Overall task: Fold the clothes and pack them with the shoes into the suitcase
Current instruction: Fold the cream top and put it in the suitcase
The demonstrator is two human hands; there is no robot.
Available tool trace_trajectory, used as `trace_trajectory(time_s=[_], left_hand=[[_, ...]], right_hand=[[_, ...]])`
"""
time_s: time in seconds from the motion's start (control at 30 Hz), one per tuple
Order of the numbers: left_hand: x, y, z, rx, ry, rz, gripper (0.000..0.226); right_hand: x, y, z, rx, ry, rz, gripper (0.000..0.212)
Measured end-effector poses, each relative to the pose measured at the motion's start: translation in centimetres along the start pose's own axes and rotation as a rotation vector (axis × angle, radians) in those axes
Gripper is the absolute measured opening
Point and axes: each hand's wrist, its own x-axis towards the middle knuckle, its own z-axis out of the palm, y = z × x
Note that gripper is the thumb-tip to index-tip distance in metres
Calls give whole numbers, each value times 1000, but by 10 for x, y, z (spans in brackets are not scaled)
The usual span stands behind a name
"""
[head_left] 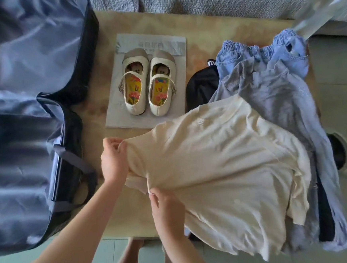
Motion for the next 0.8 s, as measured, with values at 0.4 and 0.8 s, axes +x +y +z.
trace_trajectory(time_s=[0.4, 0.8], left_hand=[[30, -16, -34, 365, 0, -4, 32], [47, -13, 17, 485, -352, 342, 43]], right_hand=[[4, -70, 33, 190, -456, -45, 23], [119, 63, -61, -17, 274, 145, 45]])
